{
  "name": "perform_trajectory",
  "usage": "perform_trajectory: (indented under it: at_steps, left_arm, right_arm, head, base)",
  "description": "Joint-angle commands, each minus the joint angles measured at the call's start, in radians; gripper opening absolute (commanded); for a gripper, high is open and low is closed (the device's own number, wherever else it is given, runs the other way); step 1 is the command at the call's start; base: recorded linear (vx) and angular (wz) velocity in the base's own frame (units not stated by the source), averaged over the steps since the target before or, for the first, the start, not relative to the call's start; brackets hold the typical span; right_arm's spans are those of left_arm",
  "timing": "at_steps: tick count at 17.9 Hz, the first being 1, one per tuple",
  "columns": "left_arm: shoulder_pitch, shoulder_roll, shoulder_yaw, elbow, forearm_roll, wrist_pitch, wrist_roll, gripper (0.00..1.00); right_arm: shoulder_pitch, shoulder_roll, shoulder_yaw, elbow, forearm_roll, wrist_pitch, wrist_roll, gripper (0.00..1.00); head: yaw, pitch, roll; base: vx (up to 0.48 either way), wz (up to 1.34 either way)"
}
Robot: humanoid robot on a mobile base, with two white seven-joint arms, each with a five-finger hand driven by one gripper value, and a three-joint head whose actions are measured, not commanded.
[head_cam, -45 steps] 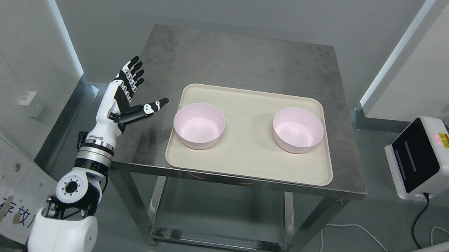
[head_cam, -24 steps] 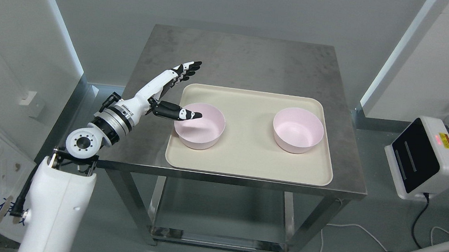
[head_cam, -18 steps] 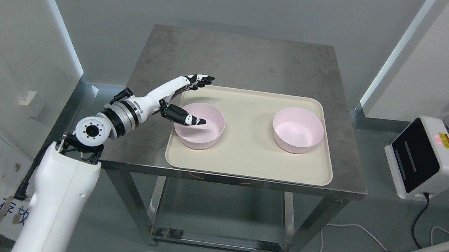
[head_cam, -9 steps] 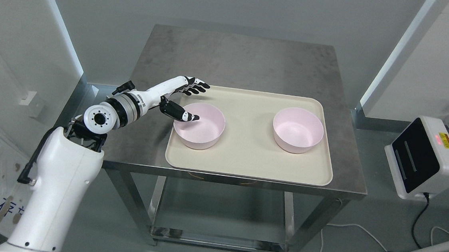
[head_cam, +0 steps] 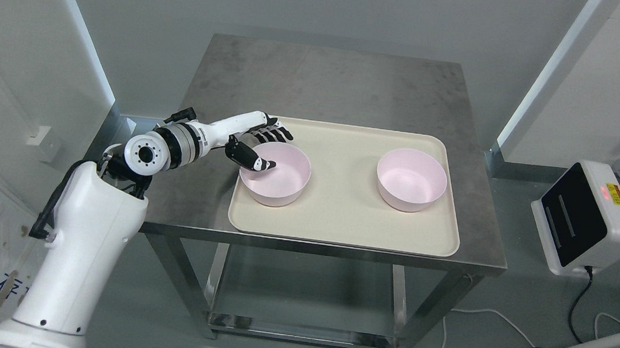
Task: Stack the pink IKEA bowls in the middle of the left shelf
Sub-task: 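Close the left hand fingers on the rim of the pink bowl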
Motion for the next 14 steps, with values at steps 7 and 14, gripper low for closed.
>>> perform_trajectory:
  at_steps: [7,14]
  left_arm:
    - [-0.023,-0.041,-0.055,0.055,-0.205,-0.143,-0.003,0.23]
    - [-0.023,-0.082,-0.025,0.057,-0.241,-0.205,0.007,0.01]
  right_arm:
    - [0.0,-0.017,-0.009,0.0,0.008,-0.001,0.0,1.0]
    - [0.0,-0.017,-0.009,0.0,0.008,-0.001,0.0,1.0]
  head:
    - [0.0,0.0,0.0]
    - [0.0,0.0,0.0]
  base:
    - [0.0,0.0]
    - [0.0,0.0]
